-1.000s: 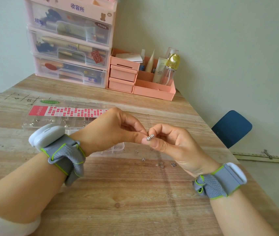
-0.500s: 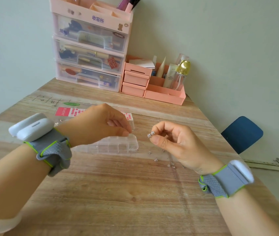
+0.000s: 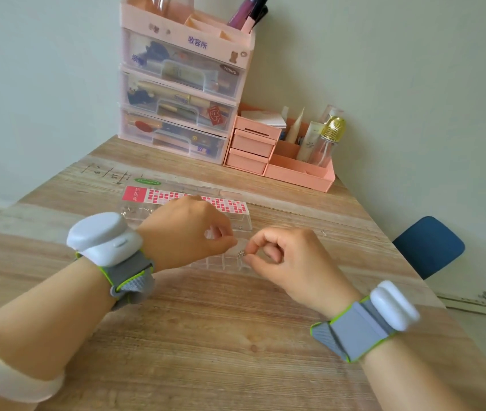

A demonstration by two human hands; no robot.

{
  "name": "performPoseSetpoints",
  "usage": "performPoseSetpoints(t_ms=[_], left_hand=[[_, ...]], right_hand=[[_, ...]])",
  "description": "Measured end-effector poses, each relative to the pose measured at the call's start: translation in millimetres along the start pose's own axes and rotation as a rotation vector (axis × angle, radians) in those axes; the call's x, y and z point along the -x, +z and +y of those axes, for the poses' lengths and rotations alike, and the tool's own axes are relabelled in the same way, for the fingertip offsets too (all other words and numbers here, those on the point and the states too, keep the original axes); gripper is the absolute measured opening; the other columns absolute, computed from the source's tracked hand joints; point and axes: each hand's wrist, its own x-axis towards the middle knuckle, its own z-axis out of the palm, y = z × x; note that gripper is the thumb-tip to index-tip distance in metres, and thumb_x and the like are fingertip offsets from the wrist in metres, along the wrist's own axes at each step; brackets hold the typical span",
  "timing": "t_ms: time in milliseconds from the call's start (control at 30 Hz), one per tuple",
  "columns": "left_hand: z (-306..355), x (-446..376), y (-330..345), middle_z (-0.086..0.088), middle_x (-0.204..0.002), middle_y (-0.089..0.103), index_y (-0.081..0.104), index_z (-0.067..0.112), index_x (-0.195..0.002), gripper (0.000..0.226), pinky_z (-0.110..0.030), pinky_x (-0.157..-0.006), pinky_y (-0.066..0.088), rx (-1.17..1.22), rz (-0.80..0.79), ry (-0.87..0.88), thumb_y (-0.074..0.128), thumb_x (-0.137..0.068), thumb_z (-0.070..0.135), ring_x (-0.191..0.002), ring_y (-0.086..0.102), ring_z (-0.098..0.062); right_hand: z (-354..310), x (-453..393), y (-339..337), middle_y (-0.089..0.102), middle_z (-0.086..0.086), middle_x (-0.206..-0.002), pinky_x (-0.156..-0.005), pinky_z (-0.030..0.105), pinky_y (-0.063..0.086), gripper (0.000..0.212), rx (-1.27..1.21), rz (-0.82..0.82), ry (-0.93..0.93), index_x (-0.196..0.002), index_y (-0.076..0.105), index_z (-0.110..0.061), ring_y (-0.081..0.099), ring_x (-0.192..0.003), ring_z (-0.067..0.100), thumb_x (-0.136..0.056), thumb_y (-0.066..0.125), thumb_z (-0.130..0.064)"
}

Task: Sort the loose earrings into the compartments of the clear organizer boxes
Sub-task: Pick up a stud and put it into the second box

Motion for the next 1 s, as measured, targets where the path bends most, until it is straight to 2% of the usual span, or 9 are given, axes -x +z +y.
performPoseSetpoints(t_ms=[133,267,367,433,567,633,800,900,1000], left_hand=[[-2.5,-2.1,2.4,0.012,-0.084,0.07,0.072,0.026,-0.088,0.019,-0.007,-0.06,0.033,0.058,-0.001,-0.013,0.057,-0.084,0.038,-0.063,0.053,0.006],[-2.5,-1.6,3.6,0.004,-0.087,0.071,0.073,0.021,-0.093,0.02,-0.002,-0.05,0.033,0.121,-0.01,-0.007,0.058,-0.086,0.032,-0.052,0.046,0.021],[-0.1,-0.6,3.8,0.001,-0.087,0.072,0.073,0.017,-0.093,0.019,0.0,-0.047,0.032,0.153,-0.012,0.008,0.057,-0.087,0.027,-0.046,0.042,0.024],[-0.7,-0.3,4.0,0.001,-0.087,0.072,0.074,0.018,-0.093,0.019,0.0,-0.047,0.032,0.158,-0.006,0.01,0.058,-0.087,0.026,-0.047,0.043,0.024],[-3.5,-0.6,5.7,0.004,-0.086,0.072,0.074,0.02,-0.092,0.018,0.001,-0.05,0.033,0.164,0.001,0.006,0.058,-0.086,0.027,-0.054,0.046,0.024],[-4.0,-0.2,6.0,0.003,-0.086,0.072,0.074,0.019,-0.091,0.018,0.001,-0.051,0.033,0.169,0.006,0.011,0.059,-0.086,0.027,-0.055,0.046,0.024],[-6.1,-0.1,7.5,0.005,-0.085,0.072,0.074,0.019,-0.09,0.019,0.001,-0.053,0.034,0.184,0.016,0.008,0.061,-0.084,0.03,-0.059,0.049,0.022],[-7.2,-0.4,8.4,0.007,-0.084,0.072,0.074,0.02,-0.09,0.018,0.001,-0.056,0.036,0.193,0.019,-0.001,0.061,-0.084,0.032,-0.063,0.051,0.021],[-7.3,-0.4,7.8,0.01,-0.084,0.071,0.074,0.024,-0.091,0.018,0.0,-0.059,0.039,0.188,0.014,-0.01,0.061,-0.083,0.033,-0.064,0.055,0.014]], right_hand=[[-6.6,-2.5,6.8,0.026,-0.014,-0.04,-0.06,0.031,0.042,0.007,0.155,0.063,-0.109,-0.068,0.064,-0.028,0.038,-0.056,0.006,-0.073,0.068,-0.029],[-16.9,-4.5,7.1,0.012,-0.021,-0.043,-0.058,0.027,0.039,0.003,0.247,0.051,-0.192,-0.066,0.066,-0.028,0.034,-0.051,0.004,-0.069,0.067,-0.029],[-20.1,-8.4,6.9,0.031,-0.017,-0.041,-0.058,0.028,0.044,0.003,0.293,0.014,-0.196,-0.066,0.068,-0.029,0.047,-0.044,0.011,-0.068,0.066,-0.03],[-22.5,-12.1,5.7,0.049,-0.009,-0.045,-0.058,0.025,0.039,0.006,0.331,0.003,-0.203,-0.068,0.07,-0.029,0.055,-0.047,0.019,-0.071,0.065,-0.031],[-28.0,-16.6,-5.6,0.062,-0.005,-0.075,-0.07,0.025,0.029,0.018,0.355,-0.154,-0.156,-0.1,0.068,-0.035,0.059,-0.082,0.021,-0.089,0.055,-0.039],[-29.3,-16.2,-7.9,0.064,-0.007,-0.081,-0.072,0.025,0.031,0.022,0.364,-0.188,-0.151,-0.106,0.066,-0.037,0.058,-0.087,0.019,-0.092,0.05,-0.04],[-24.0,-9.2,-7.8,0.036,-0.014,-0.052,-0.071,0.024,0.036,0.026,0.34,-0.253,-0.079,-0.107,0.067,-0.037,0.046,-0.068,0.013,-0.092,0.046,-0.032],[-20.8,-4.8,-10.3,0.036,-0.013,-0.045,-0.063,0.024,0.043,0.026,0.293,-0.218,-0.012,-0.102,0.068,-0.036,0.042,-0.056,0.007,-0.089,0.047,-0.028],[-21.5,-3.6,-9.6,0.043,-0.009,-0.044,-0.056,0.023,0.041,0.021,0.235,-0.186,0.003,-0.096,0.068,-0.036,0.046,-0.05,0.007,-0.088,0.051,-0.026]])
